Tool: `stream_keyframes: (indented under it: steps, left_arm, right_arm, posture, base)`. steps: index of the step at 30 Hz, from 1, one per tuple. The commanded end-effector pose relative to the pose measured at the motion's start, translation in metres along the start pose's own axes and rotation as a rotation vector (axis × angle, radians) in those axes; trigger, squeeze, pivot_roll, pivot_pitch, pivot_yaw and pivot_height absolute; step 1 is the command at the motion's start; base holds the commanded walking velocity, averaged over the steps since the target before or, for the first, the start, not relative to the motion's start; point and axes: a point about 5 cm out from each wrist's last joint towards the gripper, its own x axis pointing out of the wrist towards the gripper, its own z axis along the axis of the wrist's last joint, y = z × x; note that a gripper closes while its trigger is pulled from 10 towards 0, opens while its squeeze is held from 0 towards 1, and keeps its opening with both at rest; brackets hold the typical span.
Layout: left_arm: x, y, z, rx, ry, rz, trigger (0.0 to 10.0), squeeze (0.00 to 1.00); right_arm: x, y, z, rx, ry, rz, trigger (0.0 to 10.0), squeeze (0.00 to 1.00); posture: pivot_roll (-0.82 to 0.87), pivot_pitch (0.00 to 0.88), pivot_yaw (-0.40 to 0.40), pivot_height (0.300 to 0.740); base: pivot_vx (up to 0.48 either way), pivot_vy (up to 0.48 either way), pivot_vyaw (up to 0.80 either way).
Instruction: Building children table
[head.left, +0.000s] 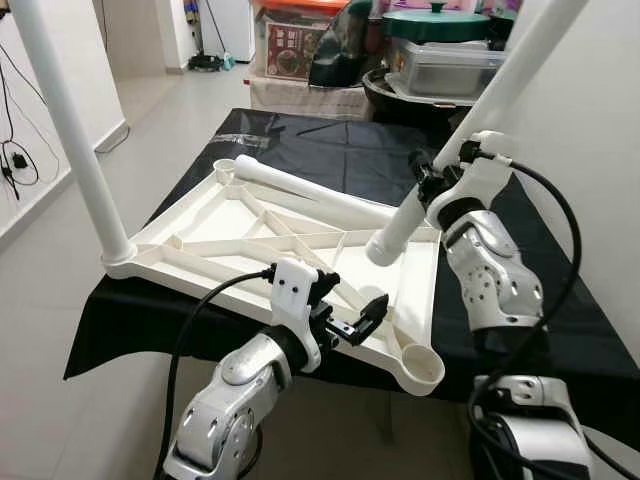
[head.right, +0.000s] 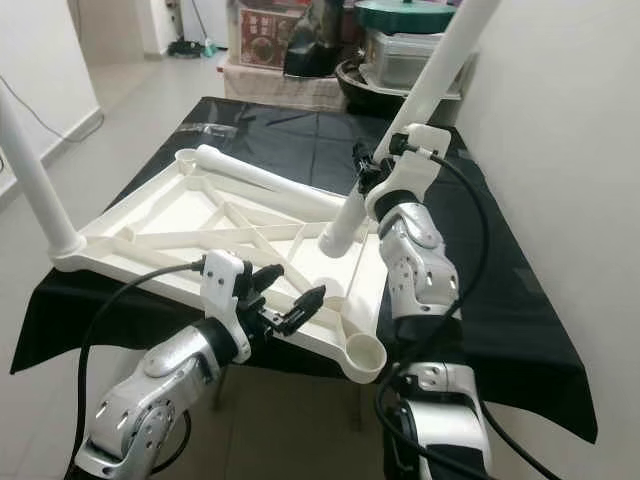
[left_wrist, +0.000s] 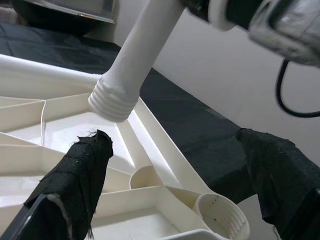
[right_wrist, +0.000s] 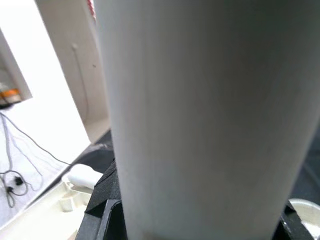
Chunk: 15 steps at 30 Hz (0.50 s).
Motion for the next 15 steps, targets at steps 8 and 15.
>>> stream_keyframes:
  steps: [8, 15]
  left_arm:
    - [-0.009, -0.013, 0.002, -0.018, 0.017, -0.008, 10.0, 0.00]
    - [-0.018, -0.006, 0.001, 0.024, 0.033, 0.045, 10.0, 0.00]
  right_arm:
    - [-0.002, -0.001, -0.004, 0.074, -0.003, 0.034, 10.0, 0.00]
    - [-0.024, 0.014, 0.021, -0.010, -0.103, 0.225, 10.0, 0.00]
  posture:
    - [0.06, 0.124, -0.144, 0.740]
    - [0.05, 0.128, -0.136, 0.740]
  base:
    - [0.000, 0.000, 0.00]
    - [0.000, -0.046, 0.00]
